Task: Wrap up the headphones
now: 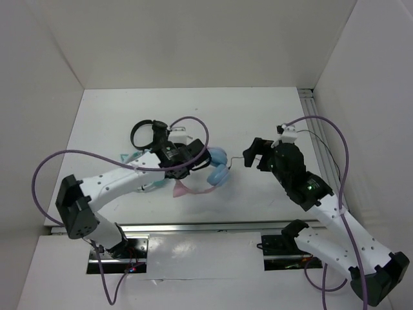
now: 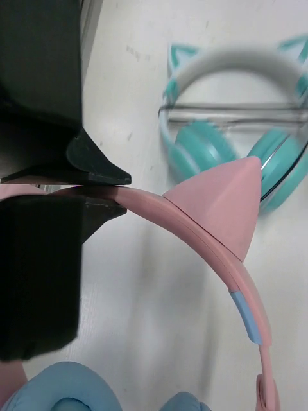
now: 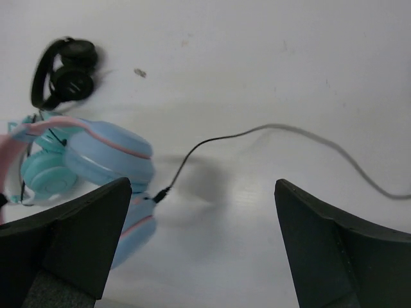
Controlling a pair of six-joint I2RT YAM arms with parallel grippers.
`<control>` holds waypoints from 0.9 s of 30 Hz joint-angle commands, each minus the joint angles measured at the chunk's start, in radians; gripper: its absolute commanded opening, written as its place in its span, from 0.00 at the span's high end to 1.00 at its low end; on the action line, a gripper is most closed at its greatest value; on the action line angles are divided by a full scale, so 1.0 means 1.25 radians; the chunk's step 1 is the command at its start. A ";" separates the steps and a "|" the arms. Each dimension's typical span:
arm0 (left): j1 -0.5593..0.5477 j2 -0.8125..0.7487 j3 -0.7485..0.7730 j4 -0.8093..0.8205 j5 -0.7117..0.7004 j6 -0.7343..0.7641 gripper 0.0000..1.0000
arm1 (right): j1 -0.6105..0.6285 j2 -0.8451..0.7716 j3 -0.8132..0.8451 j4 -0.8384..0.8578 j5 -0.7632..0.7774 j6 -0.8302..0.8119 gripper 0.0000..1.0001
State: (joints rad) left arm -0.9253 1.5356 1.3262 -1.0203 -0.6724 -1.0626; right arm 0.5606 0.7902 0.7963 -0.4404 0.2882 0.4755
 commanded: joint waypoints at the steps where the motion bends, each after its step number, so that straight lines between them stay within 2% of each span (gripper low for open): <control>1: 0.005 -0.088 0.129 -0.273 -0.164 -0.042 1.00 | 0.004 -0.060 -0.066 0.229 -0.010 -0.061 0.00; 5: 0.032 -0.178 0.203 -0.274 -0.152 0.058 1.00 | 0.004 -0.068 -0.122 0.363 -0.055 -0.124 0.00; 9: 0.039 -0.271 0.301 -0.274 -0.152 0.149 1.00 | 0.004 -0.025 -0.169 0.504 -0.180 -0.233 0.00; 10: 0.039 -0.297 0.317 -0.274 -0.152 0.160 1.00 | 0.004 0.001 -0.187 0.560 -0.202 -0.251 0.00; 16: 0.039 -0.314 0.417 -0.274 -0.087 0.250 1.00 | 0.004 0.188 -0.167 0.681 -0.417 -0.315 0.07; 17: 0.039 -0.314 0.425 -0.274 -0.077 0.258 1.00 | 0.004 0.216 -0.152 0.698 -0.433 -0.325 0.12; 22: 0.039 -0.314 0.425 -0.274 -0.068 0.259 1.00 | 0.004 0.333 -0.149 0.776 -0.399 -0.333 0.20; 24: 0.039 -0.314 0.425 -0.274 -0.068 0.259 1.00 | 0.004 0.348 -0.158 0.811 -0.399 -0.333 0.34; 25: 0.039 -0.314 0.425 -0.274 -0.068 0.259 1.00 | 0.004 0.356 -0.158 0.811 -0.412 -0.333 0.53; 26: 0.048 -0.314 0.425 -0.274 -0.076 0.266 1.00 | 0.004 0.367 -0.158 0.804 -0.441 -0.333 0.64; 27: 0.048 -0.314 0.425 -0.274 -0.076 0.266 1.00 | 0.004 0.367 -0.151 0.795 -0.442 -0.333 0.84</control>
State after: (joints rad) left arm -0.8753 1.1633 1.8366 -1.4132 -0.7593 -0.7303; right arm 0.5629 1.2434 0.5781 0.4385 -0.2131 0.0738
